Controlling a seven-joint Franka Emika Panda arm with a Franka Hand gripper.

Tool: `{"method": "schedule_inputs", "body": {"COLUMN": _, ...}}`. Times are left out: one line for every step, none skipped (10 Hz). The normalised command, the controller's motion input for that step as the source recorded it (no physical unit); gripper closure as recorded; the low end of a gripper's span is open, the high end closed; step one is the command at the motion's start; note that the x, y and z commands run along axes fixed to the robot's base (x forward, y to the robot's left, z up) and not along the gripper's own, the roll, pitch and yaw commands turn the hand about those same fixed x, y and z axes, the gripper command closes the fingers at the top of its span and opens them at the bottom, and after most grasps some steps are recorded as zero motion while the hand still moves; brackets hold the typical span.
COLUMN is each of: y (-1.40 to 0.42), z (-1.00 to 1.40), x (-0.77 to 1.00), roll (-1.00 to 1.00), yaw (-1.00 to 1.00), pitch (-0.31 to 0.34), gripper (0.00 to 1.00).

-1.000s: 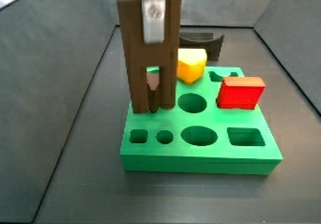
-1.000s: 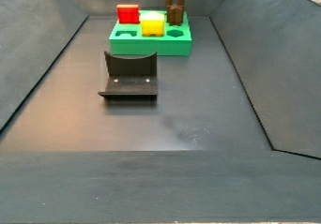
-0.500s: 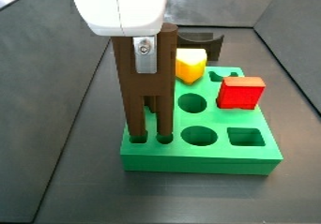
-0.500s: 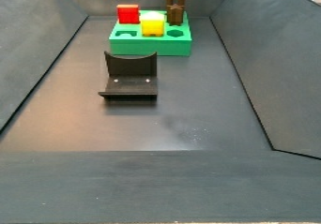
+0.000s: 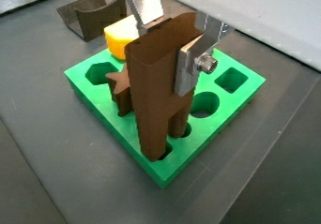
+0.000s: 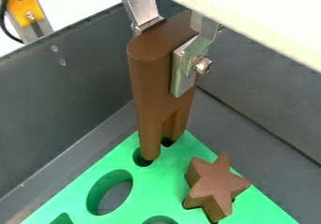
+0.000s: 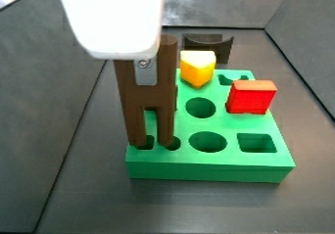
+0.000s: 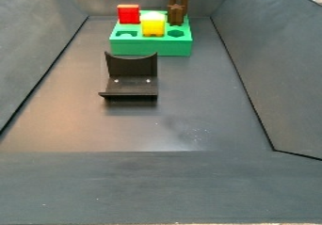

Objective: Pick up the square-circle object. Move up. Rotate the square-circle object. Place the square-circle object on the fixture. Regrasp the square-circle object. Move to above the board. Insert the square-circle object.
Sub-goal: Insert the square-circle object.

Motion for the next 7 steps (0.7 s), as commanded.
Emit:
{"method": "schedule_inputs", "body": {"y": -0.08, "z": -0.17, "x": 0.0, "roll": 0.12, "yaw": 0.0, "pitch": 0.0, "gripper": 1.0}}
{"method": "schedule_inputs", "body": {"y": -0.08, "z": -0.16, "x": 0.1, "roll": 0.1, "yaw": 0.0, "pitch": 0.0, "gripper": 1.0}}
{"method": "schedule_inputs", "body": {"y": -0.05, "z": -0.13, "x": 0.19, "roll": 0.08, "yaw": -0.05, "pitch": 0.0, "gripper": 1.0}}
{"method": "schedule_inputs", "body": {"y": -0.03, "z": -0.12, "x": 0.29, "roll": 0.07, "yaw": -0.07, "pitch": 0.0, "gripper": 1.0}}
{"method": "schedule_inputs", "body": {"y": -0.02, "z": -0.15, "x": 0.47, "roll": 0.06, "yaw": -0.05, "pitch": 0.0, "gripper": 1.0}}
{"method": "schedule_inputs", "body": {"y": 0.0, "z": -0.15, "x": 0.41, "roll": 0.06, "yaw": -0.04, "pitch": 0.0, "gripper": 1.0}}
{"method": "schedule_inputs", "body": {"y": 0.0, "z": -0.19, "x": 0.31, "roll": 0.06, "yaw": -0.02, "pitch": 0.0, "gripper": 1.0}}
